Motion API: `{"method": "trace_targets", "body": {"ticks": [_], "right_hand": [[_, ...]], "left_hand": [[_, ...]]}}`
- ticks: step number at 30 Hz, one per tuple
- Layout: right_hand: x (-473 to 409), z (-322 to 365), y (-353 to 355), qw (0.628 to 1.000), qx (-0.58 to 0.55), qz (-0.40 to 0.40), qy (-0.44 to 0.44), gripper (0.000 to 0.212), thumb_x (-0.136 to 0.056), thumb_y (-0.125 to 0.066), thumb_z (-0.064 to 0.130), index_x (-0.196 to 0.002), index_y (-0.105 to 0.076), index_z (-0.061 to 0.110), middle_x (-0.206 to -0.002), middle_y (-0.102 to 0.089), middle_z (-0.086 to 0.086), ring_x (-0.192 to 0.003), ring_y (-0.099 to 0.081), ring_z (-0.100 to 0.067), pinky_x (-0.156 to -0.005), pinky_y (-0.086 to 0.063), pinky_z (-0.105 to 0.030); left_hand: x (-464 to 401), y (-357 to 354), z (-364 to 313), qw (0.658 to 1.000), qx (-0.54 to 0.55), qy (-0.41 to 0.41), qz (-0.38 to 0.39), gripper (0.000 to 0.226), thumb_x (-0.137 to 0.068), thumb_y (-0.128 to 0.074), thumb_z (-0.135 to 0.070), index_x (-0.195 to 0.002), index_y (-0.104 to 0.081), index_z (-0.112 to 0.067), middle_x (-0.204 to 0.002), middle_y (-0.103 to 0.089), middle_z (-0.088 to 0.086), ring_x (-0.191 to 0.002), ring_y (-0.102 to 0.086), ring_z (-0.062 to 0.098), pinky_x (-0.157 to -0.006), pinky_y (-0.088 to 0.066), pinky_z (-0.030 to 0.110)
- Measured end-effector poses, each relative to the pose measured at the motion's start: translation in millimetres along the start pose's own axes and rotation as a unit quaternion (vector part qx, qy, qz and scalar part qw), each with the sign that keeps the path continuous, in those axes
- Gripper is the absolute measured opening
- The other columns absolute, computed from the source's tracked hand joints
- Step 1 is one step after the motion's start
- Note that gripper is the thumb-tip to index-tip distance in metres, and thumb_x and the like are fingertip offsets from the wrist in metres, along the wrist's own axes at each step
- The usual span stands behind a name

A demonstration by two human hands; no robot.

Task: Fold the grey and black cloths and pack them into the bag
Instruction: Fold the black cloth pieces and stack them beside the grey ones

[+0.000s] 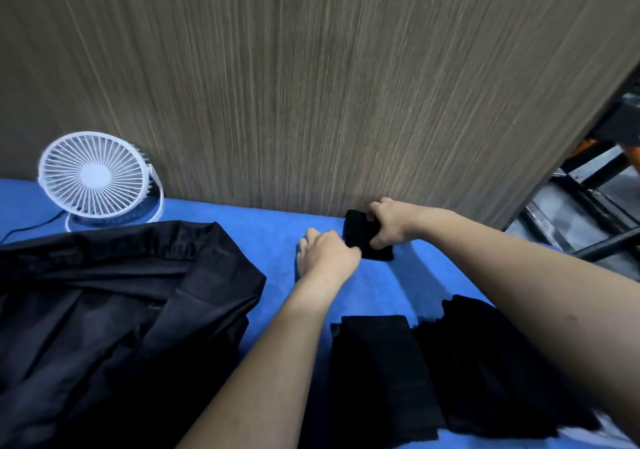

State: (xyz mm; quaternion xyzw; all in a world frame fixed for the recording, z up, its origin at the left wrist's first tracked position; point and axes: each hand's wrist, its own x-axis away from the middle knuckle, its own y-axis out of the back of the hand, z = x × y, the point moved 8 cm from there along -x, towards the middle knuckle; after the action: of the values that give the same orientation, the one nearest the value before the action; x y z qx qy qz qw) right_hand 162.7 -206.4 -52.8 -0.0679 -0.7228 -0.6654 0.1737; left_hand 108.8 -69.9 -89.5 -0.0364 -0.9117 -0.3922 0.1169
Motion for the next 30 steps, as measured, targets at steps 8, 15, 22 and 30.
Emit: {"method": "trace_targets", "body": {"ticks": [8,15,22,30], "right_hand": [[28.0,21.1,12.8,0.998,0.002,-0.058,-0.002,0.037,-0.081,-0.064,0.037,-0.098,-0.039,0.015,-0.092,-0.053,-0.004,-0.084,-0.053,-0.029,-0.070,-0.042,-0.034],[55.2,33.2,22.2,0.965,-0.249,-0.070,0.047,0.017,-0.078,-0.056,0.000,-0.085,-0.057,0.015,-0.078,-0.072,-0.015,-0.070,-0.073,-0.031,-0.067,-0.059,-0.036],[93.3,47.6,55.5,0.818,-0.554,-0.127,0.093,0.022,-0.078,-0.042,-0.015,-0.077,-0.058,0.000,-0.069,-0.058,-0.016,-0.069,-0.057,-0.026,-0.073,-0.052,-0.040],[134.8,64.6,64.6,0.772,-0.599,-0.164,0.133,0.017,-0.079,-0.038,-0.006,-0.073,-0.052,-0.014,-0.075,-0.046,-0.018,-0.066,-0.047,-0.022,-0.064,-0.048,-0.024]], "left_hand": [[14.9,6.6,-9.6,0.969,0.243,-0.012,0.035,0.023,-0.071,-0.060,-0.017,-0.090,-0.062,-0.031,-0.093,-0.065,-0.004,-0.087,-0.063,0.019,-0.079,-0.053,0.030],[27.1,19.1,2.9,0.970,0.233,-0.066,0.033,0.038,-0.068,-0.044,-0.009,-0.091,-0.062,-0.033,-0.097,-0.071,-0.002,-0.093,-0.066,0.021,-0.082,-0.056,0.034],[43.7,34.1,10.9,0.969,0.208,-0.107,0.082,0.049,-0.080,-0.079,-0.017,-0.123,-0.055,-0.022,-0.119,-0.064,-0.002,-0.100,-0.063,0.014,-0.080,-0.050,0.025],[56.4,88.8,35.8,0.963,0.237,-0.114,-0.049,0.008,-0.098,-0.061,-0.018,-0.102,-0.068,-0.019,-0.086,-0.073,0.001,-0.052,-0.068,0.013,-0.053,-0.052,0.028]]}}
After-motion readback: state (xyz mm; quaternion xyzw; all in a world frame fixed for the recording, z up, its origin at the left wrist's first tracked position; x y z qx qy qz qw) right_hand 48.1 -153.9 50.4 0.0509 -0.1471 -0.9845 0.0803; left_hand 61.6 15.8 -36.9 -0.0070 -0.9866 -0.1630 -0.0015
